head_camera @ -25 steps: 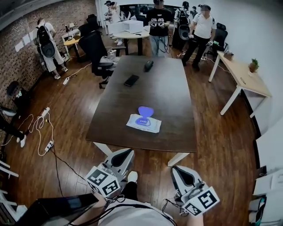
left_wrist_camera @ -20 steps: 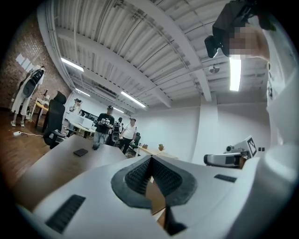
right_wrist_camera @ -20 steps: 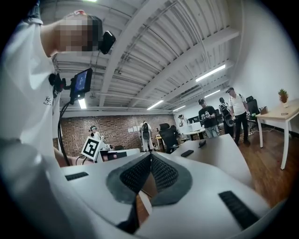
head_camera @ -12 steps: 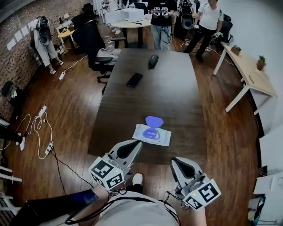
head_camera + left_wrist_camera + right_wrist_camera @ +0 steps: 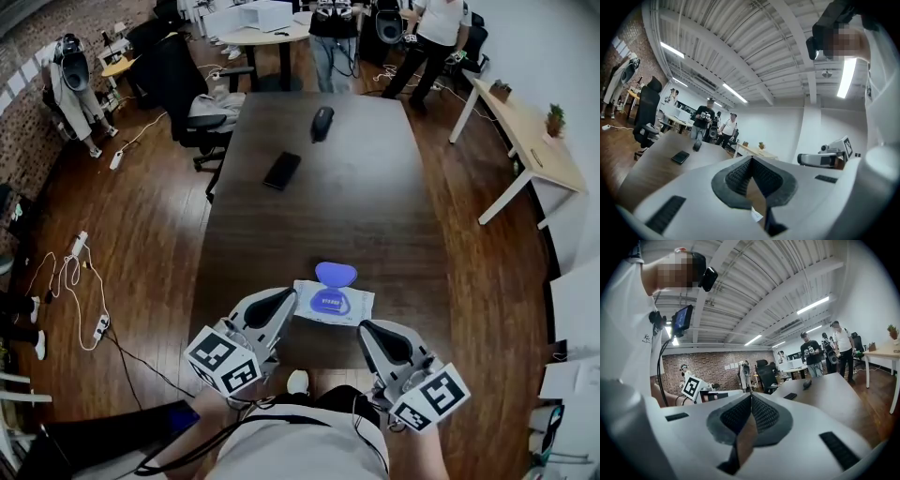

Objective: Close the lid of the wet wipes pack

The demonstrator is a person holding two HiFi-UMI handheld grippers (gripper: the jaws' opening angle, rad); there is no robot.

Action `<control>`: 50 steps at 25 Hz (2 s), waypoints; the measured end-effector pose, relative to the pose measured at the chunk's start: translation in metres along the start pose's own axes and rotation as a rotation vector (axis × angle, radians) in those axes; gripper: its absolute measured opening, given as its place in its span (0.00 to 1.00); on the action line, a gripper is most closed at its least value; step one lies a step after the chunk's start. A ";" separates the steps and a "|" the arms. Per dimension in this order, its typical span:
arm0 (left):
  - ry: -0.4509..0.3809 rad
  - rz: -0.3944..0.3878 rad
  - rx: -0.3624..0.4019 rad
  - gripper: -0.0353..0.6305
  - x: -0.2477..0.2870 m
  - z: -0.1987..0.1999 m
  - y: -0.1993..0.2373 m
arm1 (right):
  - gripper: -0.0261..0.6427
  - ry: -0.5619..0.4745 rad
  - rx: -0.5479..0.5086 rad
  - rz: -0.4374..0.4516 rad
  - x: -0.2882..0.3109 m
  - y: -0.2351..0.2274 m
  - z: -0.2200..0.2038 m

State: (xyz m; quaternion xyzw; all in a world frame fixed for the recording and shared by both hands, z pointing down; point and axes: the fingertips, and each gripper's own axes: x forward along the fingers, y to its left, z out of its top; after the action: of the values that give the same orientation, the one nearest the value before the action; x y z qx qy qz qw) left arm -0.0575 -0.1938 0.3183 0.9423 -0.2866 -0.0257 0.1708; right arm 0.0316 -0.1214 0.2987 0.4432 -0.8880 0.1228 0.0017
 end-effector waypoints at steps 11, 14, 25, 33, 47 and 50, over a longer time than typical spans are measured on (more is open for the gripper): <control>0.108 0.015 -0.182 0.05 0.038 -0.080 0.033 | 0.05 0.092 0.161 0.060 0.047 -0.100 -0.061; 0.162 0.056 -0.255 0.05 0.046 -0.124 0.045 | 0.05 0.143 0.206 0.098 0.065 -0.131 -0.092; 0.246 0.166 -0.380 0.05 0.063 -0.207 0.059 | 0.18 0.395 0.131 0.189 0.107 -0.190 -0.184; 0.232 0.212 -0.411 0.05 0.070 -0.219 0.066 | 0.28 0.448 0.181 0.241 0.119 -0.207 -0.217; 0.199 0.221 -0.402 0.05 0.063 -0.202 0.074 | 0.29 0.436 0.209 0.342 0.118 -0.171 -0.203; 0.195 0.224 -0.393 0.05 0.058 -0.199 0.075 | 0.29 0.429 0.201 0.338 0.115 -0.163 -0.200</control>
State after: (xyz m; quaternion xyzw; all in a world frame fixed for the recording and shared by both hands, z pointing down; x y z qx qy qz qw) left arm -0.0200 -0.2231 0.5339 0.8515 -0.3609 0.0290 0.3794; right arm 0.0691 -0.2620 0.5407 0.2508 -0.9121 0.2994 0.1249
